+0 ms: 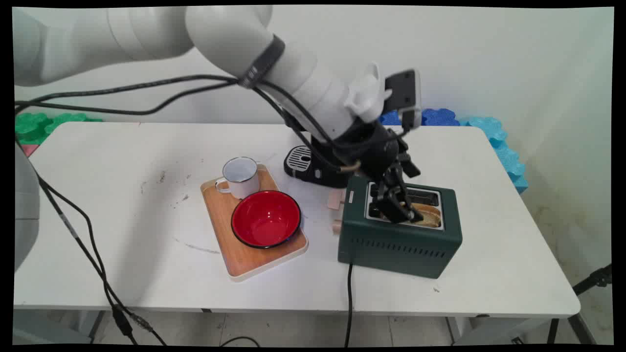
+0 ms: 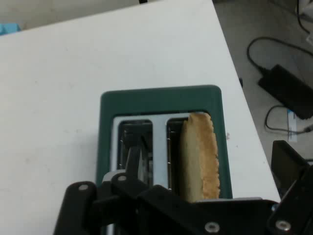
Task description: Press the toaster switch
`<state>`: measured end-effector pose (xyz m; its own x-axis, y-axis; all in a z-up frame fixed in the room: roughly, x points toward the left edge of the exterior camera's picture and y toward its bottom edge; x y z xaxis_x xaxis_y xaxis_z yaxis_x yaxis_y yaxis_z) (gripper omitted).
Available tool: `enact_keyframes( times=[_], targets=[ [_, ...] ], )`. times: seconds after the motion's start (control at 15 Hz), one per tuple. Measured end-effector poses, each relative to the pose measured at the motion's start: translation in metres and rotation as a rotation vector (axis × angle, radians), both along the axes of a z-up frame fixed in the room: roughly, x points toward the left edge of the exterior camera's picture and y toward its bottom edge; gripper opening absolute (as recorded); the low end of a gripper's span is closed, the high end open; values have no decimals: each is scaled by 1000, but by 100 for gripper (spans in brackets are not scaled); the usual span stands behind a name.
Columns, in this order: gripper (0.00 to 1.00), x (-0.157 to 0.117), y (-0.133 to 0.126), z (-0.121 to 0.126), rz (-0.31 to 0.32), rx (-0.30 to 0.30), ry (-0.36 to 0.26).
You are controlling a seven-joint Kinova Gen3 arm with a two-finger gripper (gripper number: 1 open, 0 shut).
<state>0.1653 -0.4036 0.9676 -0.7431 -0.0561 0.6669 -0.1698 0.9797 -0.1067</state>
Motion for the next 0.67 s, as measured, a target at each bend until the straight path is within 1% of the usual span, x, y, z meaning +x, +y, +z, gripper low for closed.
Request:
enact_keyframes(
  times=[0.27, 0.4, 0.53, 0.67],
  targets=[
    [100, 22, 0, 31, 20, -11, 51],
    [100, 41, -2, 46, 40, -9, 77],
    [100, 61, -4, 54, 61, -6, 91],
    [100, 81, -5, 56, 75, -4, 94]
  ],
)
